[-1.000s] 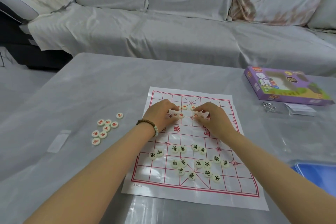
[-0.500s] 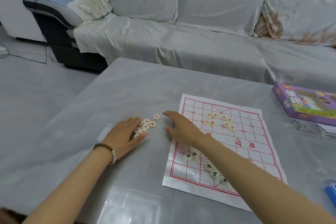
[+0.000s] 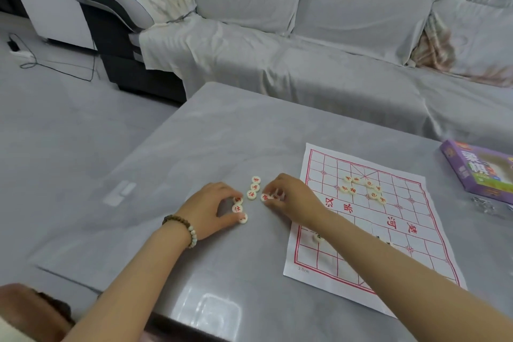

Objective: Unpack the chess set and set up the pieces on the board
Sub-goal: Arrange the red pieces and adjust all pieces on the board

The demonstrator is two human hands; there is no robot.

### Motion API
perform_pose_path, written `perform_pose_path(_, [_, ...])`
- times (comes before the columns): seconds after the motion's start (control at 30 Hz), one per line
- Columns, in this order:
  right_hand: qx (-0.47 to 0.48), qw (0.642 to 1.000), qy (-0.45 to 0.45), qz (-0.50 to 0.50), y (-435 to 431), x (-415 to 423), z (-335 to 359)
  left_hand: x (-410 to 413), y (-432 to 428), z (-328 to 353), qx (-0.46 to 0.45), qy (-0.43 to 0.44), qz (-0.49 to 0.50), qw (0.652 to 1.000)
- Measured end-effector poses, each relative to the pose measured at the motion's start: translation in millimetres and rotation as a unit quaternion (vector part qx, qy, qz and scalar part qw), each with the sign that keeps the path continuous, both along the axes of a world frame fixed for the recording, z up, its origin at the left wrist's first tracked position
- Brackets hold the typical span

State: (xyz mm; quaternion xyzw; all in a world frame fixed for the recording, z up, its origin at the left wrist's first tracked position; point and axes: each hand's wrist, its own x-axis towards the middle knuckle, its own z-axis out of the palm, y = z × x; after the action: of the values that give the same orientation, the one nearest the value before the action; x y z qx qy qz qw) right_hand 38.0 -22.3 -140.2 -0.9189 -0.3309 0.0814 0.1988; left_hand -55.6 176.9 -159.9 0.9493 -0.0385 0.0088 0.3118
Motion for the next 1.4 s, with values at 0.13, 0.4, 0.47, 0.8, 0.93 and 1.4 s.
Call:
perform_pose_path(0.13, [0.007,0.999,0.012,0.03,-1.9,-17.9,-0.6,-7.7,2.2,2.6,-0.016,0.016,-0.014,1.0])
perform_pose_path(0.4, [-0.001,0.999,0.017,0.048,-10.1,-36.6,3.1,-7.8,-11.3,-2.4,0.016,-0.008,-0.009,1.0])
perform_pose_path(0.47, [0.003,0.999,0.016,0.04,-12.9,-35.8,3.5,-7.1,-14.2,-4.4,0.014,-0.026,-0.007,1.0])
perform_pose_path(0.8, [0.017,0.999,0.01,0.031,-14.1,-36.2,1.4,-8.3,-9.5,-1.8,-0.026,-0.013,0.019,0.999])
perform_pose_path(0.93, [0.027,0.999,0.003,0.031,-14.8,-37.9,-0.8,-10.6,-4.2,0.6,-0.031,-0.013,0.04,0.999])
perform_pose_path(1.4, [0.067,0.997,-0.004,0.031,-18.9,-44.0,-9.9,-27.6,-19.2,6.0,-0.022,-0.014,0.1,0.995])
